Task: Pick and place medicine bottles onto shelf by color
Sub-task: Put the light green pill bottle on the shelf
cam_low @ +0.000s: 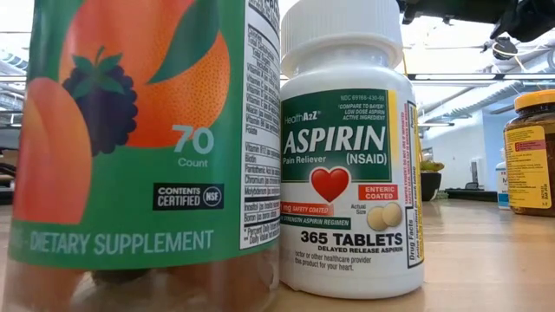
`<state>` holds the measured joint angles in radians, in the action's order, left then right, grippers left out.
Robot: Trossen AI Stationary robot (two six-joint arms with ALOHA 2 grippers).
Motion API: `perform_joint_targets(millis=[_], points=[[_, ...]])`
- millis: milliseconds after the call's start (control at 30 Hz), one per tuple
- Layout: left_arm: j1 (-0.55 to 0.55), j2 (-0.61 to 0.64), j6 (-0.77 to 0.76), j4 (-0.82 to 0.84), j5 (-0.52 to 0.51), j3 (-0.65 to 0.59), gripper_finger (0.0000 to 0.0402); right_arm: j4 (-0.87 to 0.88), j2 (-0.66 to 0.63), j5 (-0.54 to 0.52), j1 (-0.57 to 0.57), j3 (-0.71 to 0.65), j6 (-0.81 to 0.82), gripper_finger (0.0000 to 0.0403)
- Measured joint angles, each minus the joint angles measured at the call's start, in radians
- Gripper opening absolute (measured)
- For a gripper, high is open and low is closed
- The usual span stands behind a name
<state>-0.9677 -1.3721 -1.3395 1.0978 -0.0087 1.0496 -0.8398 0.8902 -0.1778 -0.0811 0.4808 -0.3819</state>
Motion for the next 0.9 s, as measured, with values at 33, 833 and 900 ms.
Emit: perform_joint_targets(millis=[33, 833, 900], points=[[-0.012, -0.006, -0.023, -0.001, 0.000, -0.005, 0.0266, -0.001, 0.000, 0.000, 0.000, 0.000, -0.001, 0.0299], [-0.039, -0.044, -0.035, -0.052, -0.094, -0.031, 0.0194, -0.002, 0.000, 0.000, 0.000, 0.000, -0.001, 0.0299], [-0.040, -0.044, -0.036, -0.052, -0.114, -0.031, 0.0202, -0.002, 0.000, 0.000, 0.000, 0.000, -0.001, 0.0299]])
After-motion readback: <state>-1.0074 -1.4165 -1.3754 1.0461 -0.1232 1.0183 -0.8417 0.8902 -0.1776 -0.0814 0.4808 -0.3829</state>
